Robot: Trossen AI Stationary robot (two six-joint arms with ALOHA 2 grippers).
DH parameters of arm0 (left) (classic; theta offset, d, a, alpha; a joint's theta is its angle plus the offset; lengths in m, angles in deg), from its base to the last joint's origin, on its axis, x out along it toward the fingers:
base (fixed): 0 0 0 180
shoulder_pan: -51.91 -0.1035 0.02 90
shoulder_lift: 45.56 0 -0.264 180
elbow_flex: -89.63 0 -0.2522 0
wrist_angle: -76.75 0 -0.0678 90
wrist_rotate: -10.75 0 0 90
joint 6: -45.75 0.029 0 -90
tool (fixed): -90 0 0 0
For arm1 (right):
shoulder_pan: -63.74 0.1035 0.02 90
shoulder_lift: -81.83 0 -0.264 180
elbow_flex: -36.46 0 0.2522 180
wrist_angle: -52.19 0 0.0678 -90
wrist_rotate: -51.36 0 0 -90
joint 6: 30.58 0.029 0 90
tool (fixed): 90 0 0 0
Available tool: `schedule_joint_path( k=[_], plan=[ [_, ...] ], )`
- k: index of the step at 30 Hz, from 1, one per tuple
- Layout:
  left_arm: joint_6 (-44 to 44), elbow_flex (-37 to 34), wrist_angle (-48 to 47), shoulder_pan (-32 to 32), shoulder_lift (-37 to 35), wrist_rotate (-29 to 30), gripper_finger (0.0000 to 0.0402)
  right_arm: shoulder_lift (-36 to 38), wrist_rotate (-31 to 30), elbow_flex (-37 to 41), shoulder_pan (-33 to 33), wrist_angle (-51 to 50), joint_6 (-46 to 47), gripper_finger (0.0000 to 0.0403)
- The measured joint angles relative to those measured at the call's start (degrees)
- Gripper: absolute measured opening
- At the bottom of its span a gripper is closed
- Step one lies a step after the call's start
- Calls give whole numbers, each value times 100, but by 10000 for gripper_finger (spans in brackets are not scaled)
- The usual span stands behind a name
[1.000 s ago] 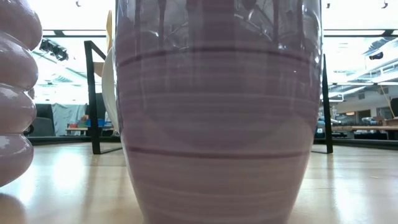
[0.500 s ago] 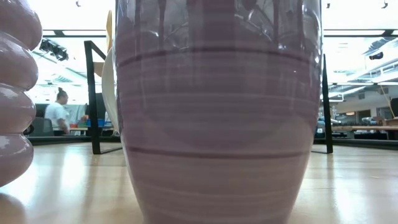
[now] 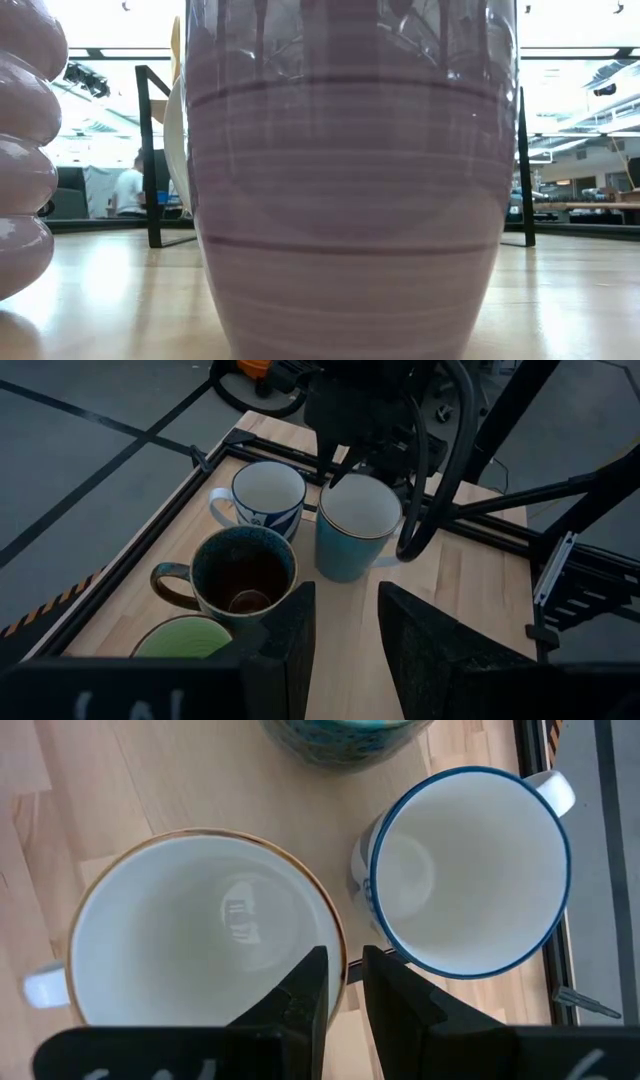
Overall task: Place coffee mugs
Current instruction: Put the left purple white mug on the shelf
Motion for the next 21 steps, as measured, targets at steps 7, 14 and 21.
schedule_joint_path(
  k=[7,14,21],
  plan=[
    [1,0,1,1,0,0,117,0,24,0,0,0,-9,73],
    [4,0,0,2,0,0,117,0,-5,0,0,0,-11,73],
    [3,0,0,0,0,0,117,0,-144,0,0,0,-43,73]
  ],
)
